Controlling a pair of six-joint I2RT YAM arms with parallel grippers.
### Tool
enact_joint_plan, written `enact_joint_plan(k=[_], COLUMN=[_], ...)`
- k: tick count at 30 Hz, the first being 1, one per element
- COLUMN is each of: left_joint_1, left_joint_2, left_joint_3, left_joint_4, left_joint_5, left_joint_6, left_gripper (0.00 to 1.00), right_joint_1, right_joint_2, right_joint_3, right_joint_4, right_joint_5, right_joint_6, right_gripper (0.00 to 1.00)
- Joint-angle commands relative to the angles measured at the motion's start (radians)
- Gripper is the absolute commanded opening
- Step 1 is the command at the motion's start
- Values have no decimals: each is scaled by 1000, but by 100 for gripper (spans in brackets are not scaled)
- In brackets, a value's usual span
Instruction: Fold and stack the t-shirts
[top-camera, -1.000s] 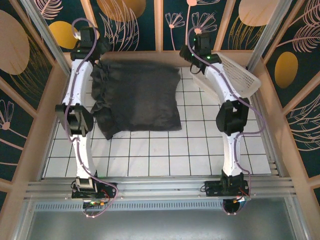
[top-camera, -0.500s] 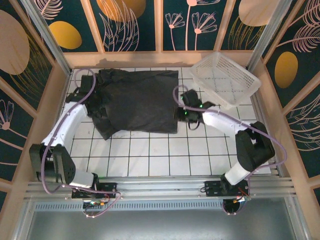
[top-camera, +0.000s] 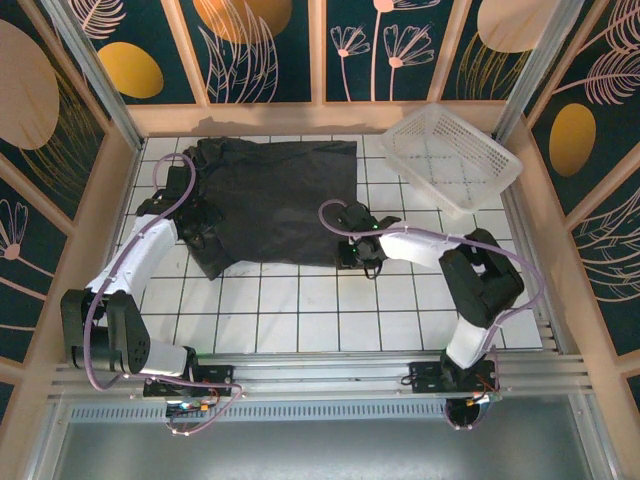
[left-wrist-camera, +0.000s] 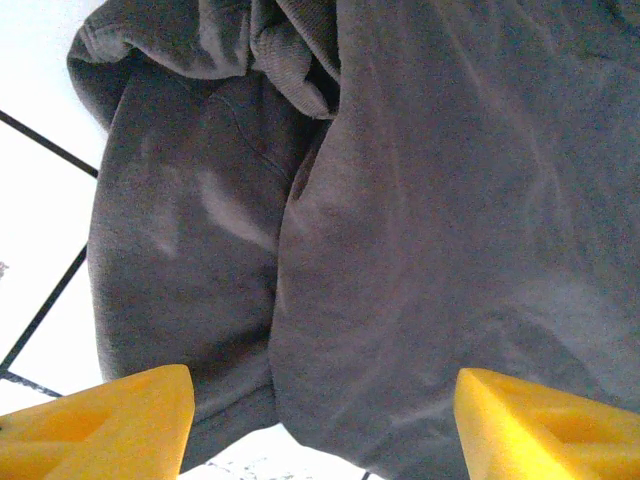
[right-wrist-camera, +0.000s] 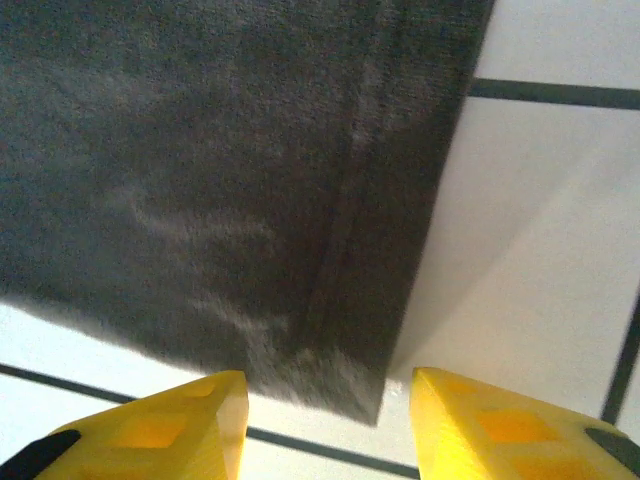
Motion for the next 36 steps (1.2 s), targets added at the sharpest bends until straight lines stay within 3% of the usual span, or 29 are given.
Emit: enact_joint_plan(k=[1, 4, 7, 8, 12, 17, 22, 26, 31, 36], left_joint_1=[-5, -5, -5, -5, -5, -5, -4, -12, -83, -122], left_joint_2=[-3, -16, -30, -34, -39, -17, 20, 38, 150, 269], left_joint_3=[33, 39, 46, 49, 50, 17, -45, -73, -9, 64], left_joint_4=[5, -7, -22, -25, -51, -59, -17, 115, 119, 122], left_joint_5=[0, -12, -39, -47, -88, -102, -71, 92, 55, -9], left_joint_6=[-5, -3, 4, 7, 21, 35, 49, 113, 199, 203], left_gripper=[69, 69, 69, 69, 69, 67, 63, 50, 56, 58], right_joint_1=[-3, -10, -42, -66, -224, -391, -430, -430, -443, -445], right_joint_2=[49, 77, 70, 52, -69, -159, -157, -137, -124, -117], right_joint_3=[37, 46, 35, 21, -66, -121, -86, -59, -58, -56], right_joint_4=[-10, -20, -38, -43, -64, -76, -102, -101, -90, -86], right_joint_5=[17, 17, 57, 81, 146, 103, 114, 103, 85, 77], right_joint_6=[-6, 8, 52, 72, 112, -10, -46, -41, -43, -45], right_gripper=[46, 35, 4, 0, 0, 0, 0, 0, 0, 0])
